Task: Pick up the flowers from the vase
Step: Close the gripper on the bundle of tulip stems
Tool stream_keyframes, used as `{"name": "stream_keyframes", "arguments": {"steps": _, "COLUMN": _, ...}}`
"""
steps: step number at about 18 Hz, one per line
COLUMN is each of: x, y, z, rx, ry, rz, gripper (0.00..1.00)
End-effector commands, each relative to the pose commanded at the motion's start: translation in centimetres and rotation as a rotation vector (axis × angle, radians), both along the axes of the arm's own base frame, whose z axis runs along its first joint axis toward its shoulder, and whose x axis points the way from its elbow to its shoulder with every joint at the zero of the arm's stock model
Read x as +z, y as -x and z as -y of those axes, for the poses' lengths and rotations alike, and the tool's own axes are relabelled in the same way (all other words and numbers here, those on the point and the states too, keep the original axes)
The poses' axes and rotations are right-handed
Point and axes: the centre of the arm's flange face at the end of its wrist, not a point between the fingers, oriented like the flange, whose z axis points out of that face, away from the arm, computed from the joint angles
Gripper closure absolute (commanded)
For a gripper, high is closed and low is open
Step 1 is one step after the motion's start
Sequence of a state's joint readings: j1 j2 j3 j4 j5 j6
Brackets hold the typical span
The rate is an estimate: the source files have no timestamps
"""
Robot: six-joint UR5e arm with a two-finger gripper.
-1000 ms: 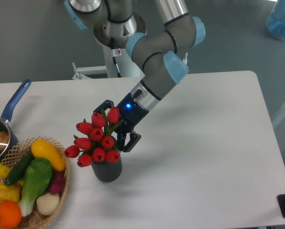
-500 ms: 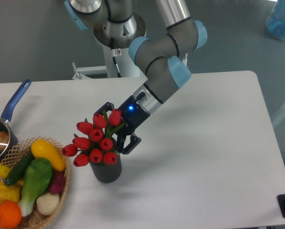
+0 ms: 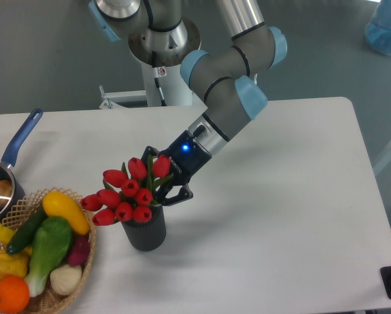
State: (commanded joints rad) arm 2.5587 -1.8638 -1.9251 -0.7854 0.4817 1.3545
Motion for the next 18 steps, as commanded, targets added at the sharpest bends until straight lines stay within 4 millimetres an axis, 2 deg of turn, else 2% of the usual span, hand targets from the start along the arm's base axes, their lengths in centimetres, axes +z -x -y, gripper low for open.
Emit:
{"name": "stream_keyframes", "arguments": {"steps": 13, "x": 0.2, "y": 0.3, "z": 0.5, "rx": 0.011, "ry": -0.058, "rz": 0.060, "gripper": 0.68}}
{"name": "stream_keyframes", "arguments": {"steps": 18, "x": 1.7, "y": 0.0, "z": 0.7, "rx": 0.009, "ry": -0.105, "rz": 0.077, "gripper": 0.68}}
